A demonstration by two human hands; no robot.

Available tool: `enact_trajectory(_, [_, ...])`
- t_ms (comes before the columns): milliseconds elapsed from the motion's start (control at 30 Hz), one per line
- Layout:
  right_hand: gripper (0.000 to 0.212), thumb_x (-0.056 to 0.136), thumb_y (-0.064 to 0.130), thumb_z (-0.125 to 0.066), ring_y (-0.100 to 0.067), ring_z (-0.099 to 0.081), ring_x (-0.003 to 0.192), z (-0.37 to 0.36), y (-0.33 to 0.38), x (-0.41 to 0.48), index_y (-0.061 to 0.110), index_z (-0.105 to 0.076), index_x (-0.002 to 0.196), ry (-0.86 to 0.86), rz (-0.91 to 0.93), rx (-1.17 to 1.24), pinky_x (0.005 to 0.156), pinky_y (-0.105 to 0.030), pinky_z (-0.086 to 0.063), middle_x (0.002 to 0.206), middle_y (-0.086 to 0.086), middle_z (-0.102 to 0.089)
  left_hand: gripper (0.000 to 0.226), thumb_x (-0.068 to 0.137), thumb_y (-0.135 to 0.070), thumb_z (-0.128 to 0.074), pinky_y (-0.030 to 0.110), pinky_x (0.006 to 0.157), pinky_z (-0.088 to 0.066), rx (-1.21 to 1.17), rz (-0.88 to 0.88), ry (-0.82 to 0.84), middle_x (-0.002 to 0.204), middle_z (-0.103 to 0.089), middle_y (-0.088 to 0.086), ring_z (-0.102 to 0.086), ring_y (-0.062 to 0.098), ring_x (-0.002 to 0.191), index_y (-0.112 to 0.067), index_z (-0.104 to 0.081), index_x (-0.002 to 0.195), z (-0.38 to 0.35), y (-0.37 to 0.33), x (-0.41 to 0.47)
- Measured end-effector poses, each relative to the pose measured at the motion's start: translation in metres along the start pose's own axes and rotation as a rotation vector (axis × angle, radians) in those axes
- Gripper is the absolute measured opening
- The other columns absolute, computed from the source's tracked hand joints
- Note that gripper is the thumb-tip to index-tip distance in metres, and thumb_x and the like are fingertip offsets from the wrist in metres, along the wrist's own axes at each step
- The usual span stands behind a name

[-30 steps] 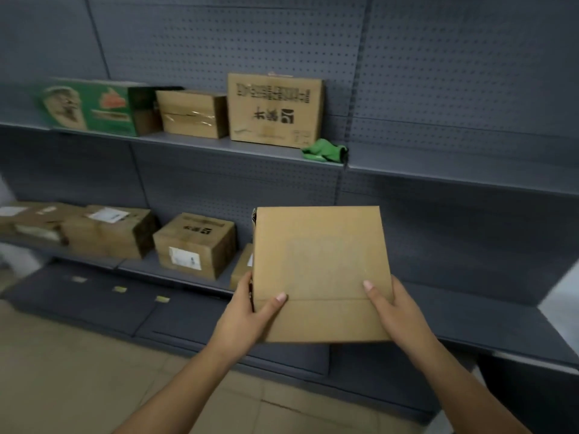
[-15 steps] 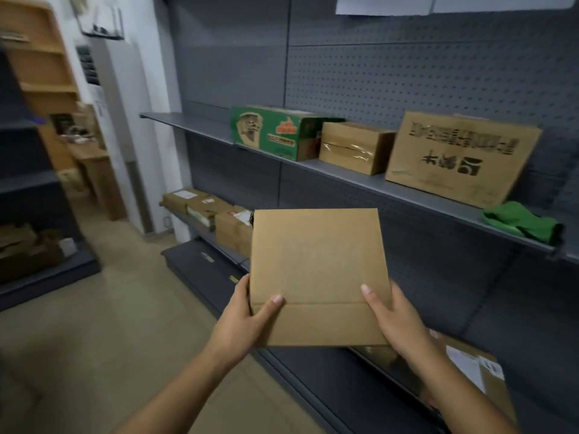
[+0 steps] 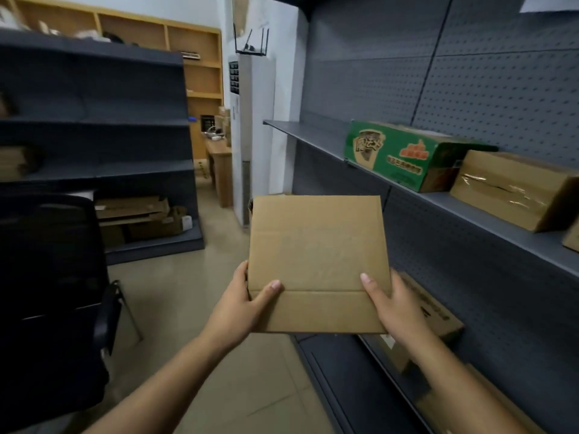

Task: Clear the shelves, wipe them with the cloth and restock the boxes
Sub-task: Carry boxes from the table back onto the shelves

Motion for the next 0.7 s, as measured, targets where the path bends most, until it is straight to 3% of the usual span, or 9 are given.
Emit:
enact_trajectory(67, [0.06,0.079,0.07,-0.055,0.009,-0.056,0.108,-0.021,0.003,0.023,0.04,-0.049,0.132,0.024,0.014,0.007,0.087,-0.021,-0.047,0.119,0.025,-0.06,0.066,0.083,-0.063,-0.066,0.036,0.097,-0.054,-0.006,0.007,-0.042,0.122,-0.057,-0.027,-0.06,-0.003,0.108,-0.047,-0.032,0.138,0.017,0.003,0.016])
enact_trajectory(267, [0.041,0.091,0.053,-0.057,0.02,-0.049,0.101,-0.077,0.015,0.086,0.04,-0.048,0.129,0.058,0.044,0.004,0.078,-0.005,-0.038,0.115,0.032,-0.056,0.068,0.081,-0.065,-0.065,0.034,0.094,-0.054,-0.005,0.012,-0.068,0.122,-0.057,-0.024,-0.061,0.002,0.109,-0.049,-0.029,0.137,0.06,0.021,0.073])
enact_trajectory(400, [0.041,0.095,0.049,-0.057,0.021,-0.047,0.098,-0.11,0.03,0.136,0.038,-0.047,0.133,0.065,0.051,-0.017,0.073,0.001,-0.036,0.113,0.032,-0.055,0.078,0.079,-0.07,-0.064,0.036,0.093,-0.056,-0.001,0.006,-0.077,0.125,-0.058,-0.022,-0.062,0.004,0.11,-0.047,-0.028,0.144,0.09,0.028,0.125])
enact_trajectory(533, [0.049,0.088,0.058,-0.055,0.02,-0.049,0.107,-0.137,0.045,0.177,0.041,-0.046,0.133,0.059,0.071,-0.002,0.081,-0.004,-0.039,0.12,0.031,-0.056,0.073,0.079,-0.071,-0.064,0.041,0.095,-0.056,0.012,0.005,-0.064,0.125,-0.057,-0.021,-0.062,0.005,0.109,-0.051,-0.028,0.139,0.116,0.029,0.175])
enact_trajectory(700, [0.046,0.089,0.057,-0.054,0.02,-0.051,0.105,-0.161,0.05,0.227,0.042,-0.045,0.131,0.06,0.062,0.012,0.079,-0.004,-0.04,0.118,0.031,-0.056,0.079,0.077,-0.074,-0.062,0.044,0.094,-0.057,0.01,-0.004,-0.05,0.125,-0.057,-0.021,-0.062,0.007,0.109,-0.048,-0.027,0.143,0.133,0.033,0.235])
Point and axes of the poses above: each hand's wrist, its own x-axis towards the middle knuckle, its own z-axis out of the back of the hand, y = z × x, the point moved 6 cm from there along x, towards the middle knuckle
